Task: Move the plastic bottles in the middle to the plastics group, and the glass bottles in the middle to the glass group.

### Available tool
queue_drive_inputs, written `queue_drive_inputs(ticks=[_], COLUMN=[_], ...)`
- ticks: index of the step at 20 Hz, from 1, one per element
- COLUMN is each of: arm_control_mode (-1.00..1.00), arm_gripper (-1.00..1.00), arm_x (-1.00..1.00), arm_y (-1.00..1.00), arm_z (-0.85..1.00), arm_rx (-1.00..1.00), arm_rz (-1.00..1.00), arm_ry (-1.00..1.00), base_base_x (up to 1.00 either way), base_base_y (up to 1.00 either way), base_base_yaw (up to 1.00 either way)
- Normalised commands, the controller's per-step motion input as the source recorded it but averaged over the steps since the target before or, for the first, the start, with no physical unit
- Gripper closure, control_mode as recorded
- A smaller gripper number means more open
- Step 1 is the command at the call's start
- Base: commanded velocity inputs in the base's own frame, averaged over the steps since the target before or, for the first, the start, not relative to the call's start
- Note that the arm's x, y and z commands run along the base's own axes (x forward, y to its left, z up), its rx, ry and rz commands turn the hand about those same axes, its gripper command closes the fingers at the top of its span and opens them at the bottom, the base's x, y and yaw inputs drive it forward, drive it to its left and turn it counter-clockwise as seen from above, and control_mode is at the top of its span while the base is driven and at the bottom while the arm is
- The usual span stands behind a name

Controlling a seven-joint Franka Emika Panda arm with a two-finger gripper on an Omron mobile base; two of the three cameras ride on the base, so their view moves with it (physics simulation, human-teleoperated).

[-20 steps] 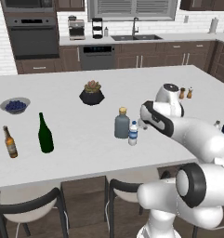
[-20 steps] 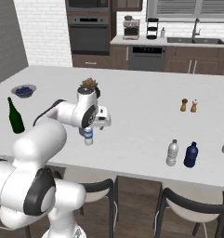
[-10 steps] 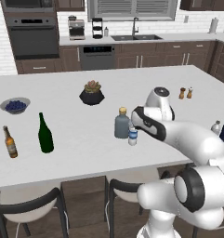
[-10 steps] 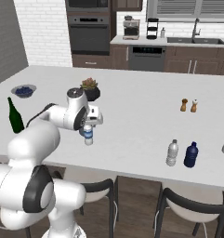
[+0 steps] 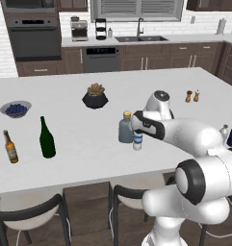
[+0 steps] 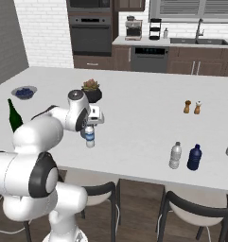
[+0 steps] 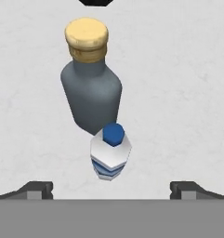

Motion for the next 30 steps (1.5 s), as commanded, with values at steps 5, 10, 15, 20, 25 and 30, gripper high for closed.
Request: queue_drive_inputs(ticks=[5,10,15,20,25,30], arm_control_mode=[-1.00,-1.00,-1.00,-1.00,-1.00,-1.00], arm_gripper=[-1.00,-1.00,-1.00,-1.00,-1.00,-1.00], arm_x=[0.15,0.14,0.08,0.08,0.14,0.18], arm_y=[0.00,0.00,0.00,0.00,0.00,0.00], arm_z=[-0.13,-0.22,-0.15,-0.07,-0.02,-0.03], arm_rx=[0.00,0.00,0.00,0.00,0.00,0.00], arm_rz=[0.00,0.00,0.01,0.03,0.04,0.04], arm_ry=[0.01,0.02,0.00,0.00,0.02,0.03], base_base_x=[0.00,0.00,0.00,0.00,0.00,0.00], base_base_y=[0.00,0.00,0.00,0.00,0.00,0.00], base_base_yaw=[0.00,0.00,0.00,0.00,0.00,0.00])
